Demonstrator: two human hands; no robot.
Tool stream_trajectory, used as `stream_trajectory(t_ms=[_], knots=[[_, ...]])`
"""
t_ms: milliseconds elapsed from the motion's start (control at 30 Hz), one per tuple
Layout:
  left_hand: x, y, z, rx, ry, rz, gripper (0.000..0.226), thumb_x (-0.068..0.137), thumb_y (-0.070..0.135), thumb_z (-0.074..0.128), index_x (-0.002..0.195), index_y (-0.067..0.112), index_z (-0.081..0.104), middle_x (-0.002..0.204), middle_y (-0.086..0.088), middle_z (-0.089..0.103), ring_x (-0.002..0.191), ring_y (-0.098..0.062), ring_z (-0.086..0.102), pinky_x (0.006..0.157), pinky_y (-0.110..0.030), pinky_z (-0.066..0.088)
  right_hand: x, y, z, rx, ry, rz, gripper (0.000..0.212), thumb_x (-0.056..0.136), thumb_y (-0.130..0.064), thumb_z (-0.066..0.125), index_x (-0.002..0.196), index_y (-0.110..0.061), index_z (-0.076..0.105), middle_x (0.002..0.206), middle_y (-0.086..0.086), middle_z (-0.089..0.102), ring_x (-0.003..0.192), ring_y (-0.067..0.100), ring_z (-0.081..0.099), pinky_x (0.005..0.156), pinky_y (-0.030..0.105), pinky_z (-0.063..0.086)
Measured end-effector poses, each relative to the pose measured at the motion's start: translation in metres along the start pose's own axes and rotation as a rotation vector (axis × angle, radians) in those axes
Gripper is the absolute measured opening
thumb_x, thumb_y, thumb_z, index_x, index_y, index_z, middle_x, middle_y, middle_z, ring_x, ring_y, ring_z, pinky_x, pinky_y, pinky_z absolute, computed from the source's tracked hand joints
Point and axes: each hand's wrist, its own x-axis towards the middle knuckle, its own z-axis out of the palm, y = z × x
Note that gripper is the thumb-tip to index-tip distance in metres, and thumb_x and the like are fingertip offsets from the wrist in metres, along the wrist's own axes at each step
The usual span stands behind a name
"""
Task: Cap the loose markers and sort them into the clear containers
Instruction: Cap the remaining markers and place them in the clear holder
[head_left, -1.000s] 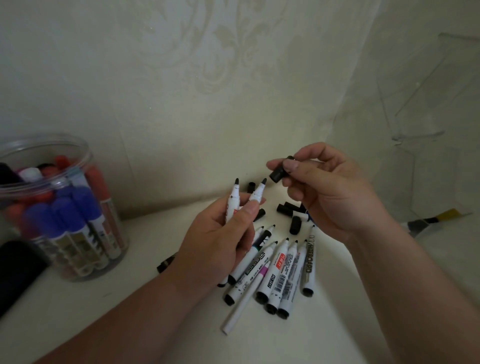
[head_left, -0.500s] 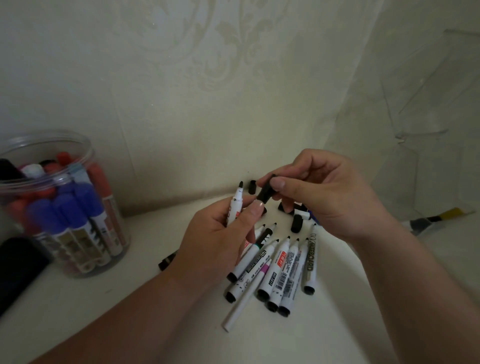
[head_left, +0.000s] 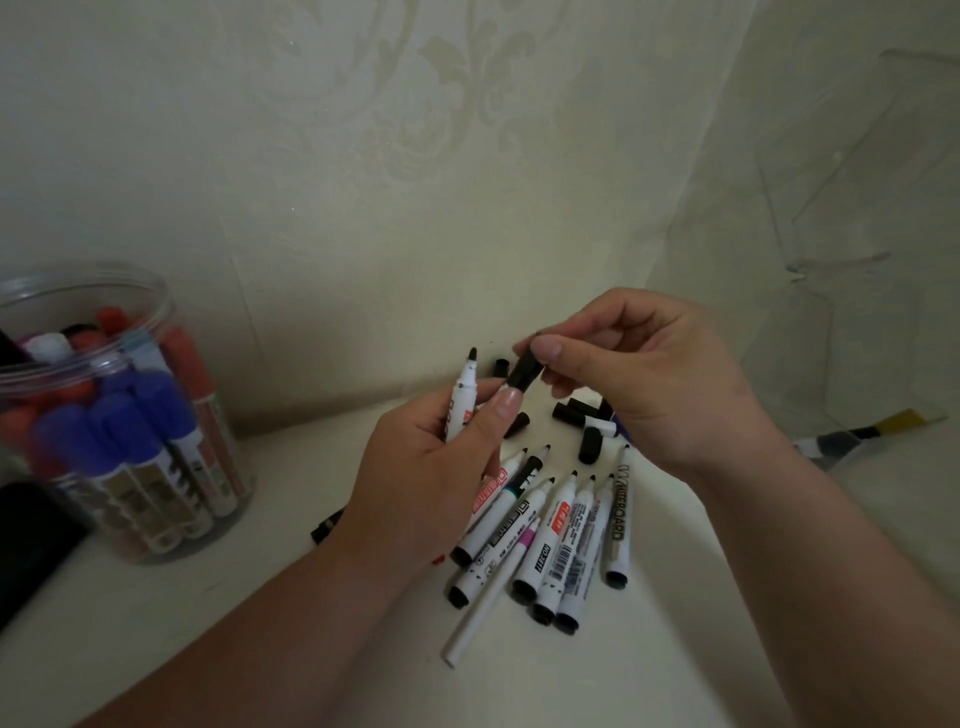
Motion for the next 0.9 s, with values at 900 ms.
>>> stream_trajectory(t_ms=[900], knots=[[0.013,-0.015,-0.010,-0.156,0.201,-0.089,0.033,0.098,0.043,0.057,0.095,0.012,0.067,0.075,-0.027,0.051,0.055,-0.028,0.042,0.049,-0.035,0.038,0.015,0.059,-0.019,-0.928,-0.161,0.232,0.023,0.084,-0.028,0.076,0.104,-0.028,0.066,0.098,-0.015,0.065,0.084,0.003,0.060,0.077,0.022,0.051]])
